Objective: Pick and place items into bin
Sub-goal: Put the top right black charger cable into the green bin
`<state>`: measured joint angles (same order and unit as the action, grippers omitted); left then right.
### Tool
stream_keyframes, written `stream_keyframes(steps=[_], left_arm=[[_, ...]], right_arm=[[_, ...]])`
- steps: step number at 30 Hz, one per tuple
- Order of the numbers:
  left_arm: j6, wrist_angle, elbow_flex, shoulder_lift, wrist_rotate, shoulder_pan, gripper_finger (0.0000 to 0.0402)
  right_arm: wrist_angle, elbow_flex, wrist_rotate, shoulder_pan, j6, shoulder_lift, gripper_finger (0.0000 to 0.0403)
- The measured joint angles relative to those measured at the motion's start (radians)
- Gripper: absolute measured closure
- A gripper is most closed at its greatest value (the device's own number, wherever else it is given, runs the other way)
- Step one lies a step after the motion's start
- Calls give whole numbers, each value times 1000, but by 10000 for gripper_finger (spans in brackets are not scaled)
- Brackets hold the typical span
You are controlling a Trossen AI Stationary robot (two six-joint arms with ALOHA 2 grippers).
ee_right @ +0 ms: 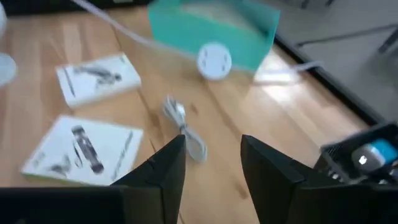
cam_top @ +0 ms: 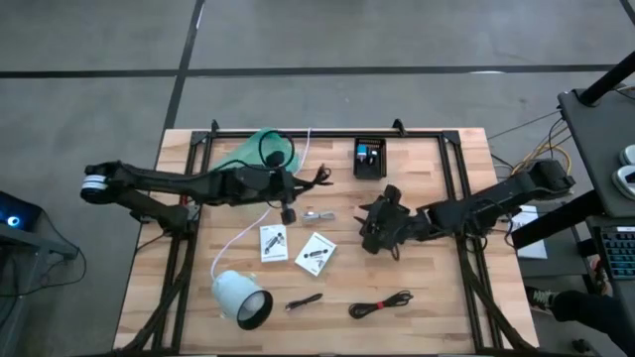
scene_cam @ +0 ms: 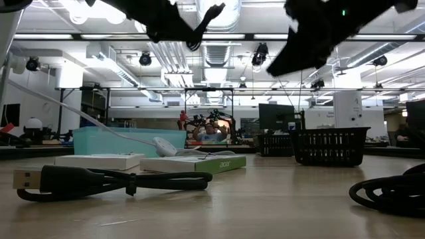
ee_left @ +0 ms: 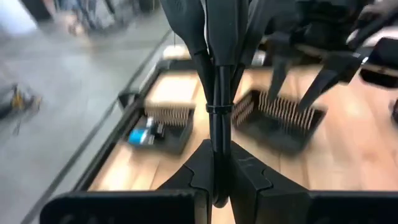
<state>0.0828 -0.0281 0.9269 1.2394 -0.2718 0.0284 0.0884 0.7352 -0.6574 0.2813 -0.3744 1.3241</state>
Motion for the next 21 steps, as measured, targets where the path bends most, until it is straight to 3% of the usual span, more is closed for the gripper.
stream_keyframes(steps=[3,8,13,21], left_arm=[[-42,-112,49,3,-7,35,389],[-123,-346,144,28,-29,113,389],[-166,-568,234,55,-35,200,389],[-237,-720,263,91,-42,341,389]], right_arm=[[-22,-24,-8,0,-19,62,270],[-113,-33,-110,-1,-19,178,278],[-140,11,-136,-11,86,239,283],[-131,30,-139,-17,93,262,286]])
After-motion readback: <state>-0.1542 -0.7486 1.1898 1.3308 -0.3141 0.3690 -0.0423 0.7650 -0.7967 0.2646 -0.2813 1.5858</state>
